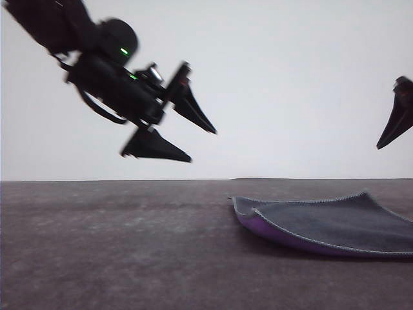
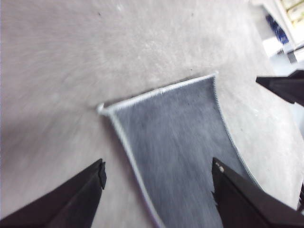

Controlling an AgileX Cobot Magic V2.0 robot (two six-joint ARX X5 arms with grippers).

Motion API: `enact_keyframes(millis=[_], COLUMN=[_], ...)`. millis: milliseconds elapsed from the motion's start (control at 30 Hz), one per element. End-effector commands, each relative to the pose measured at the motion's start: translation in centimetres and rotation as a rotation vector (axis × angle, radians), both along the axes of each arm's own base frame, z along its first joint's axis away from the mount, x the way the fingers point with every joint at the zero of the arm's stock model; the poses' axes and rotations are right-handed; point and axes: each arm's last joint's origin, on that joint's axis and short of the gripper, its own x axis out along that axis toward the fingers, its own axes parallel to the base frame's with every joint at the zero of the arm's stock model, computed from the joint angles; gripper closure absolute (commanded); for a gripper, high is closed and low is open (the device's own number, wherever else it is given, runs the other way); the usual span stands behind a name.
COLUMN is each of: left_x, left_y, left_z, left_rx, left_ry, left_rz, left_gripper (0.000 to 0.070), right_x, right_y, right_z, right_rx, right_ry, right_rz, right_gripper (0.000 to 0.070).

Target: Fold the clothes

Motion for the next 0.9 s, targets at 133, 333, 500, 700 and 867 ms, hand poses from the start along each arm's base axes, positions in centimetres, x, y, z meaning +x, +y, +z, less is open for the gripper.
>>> enact_keyframes(millis=[133,333,500,700,867], left_x=[3.0,4.4,4.3,4.0,3.9], left_y=[-3.3,-5.2,-5.8,-6.3,-6.3], left_z=[-2.8,-5.3,-6.1,-6.1,-6.1], left_rx=[0.018,0.028,0.037,0.039,0.040], left_ry=[0.065,0.124,0.136,0.138,0.141], left_rz=[-0.041,-0.058,-0.068,-0.075,-0.076], left_gripper=[0.0266,0.0268,0.0271,0.0271,0.0270], right_x=[3.2,5.6,6.7,6.9,6.8], right_y=[-0.7,-1.0,-0.6,0.7,1.3], right_z=[-1.3,-2.9,-4.2,-5.1,-5.2], right_rx=[0.025,0.063,0.081,0.081,0.082], right_ry=[0.017,0.040,0.059,0.090,0.104], right_rz=[0.016,0.050,0.081,0.120,0.139], right_gripper=[0.0210,0.0210,0.0212,0.0219,0.0248])
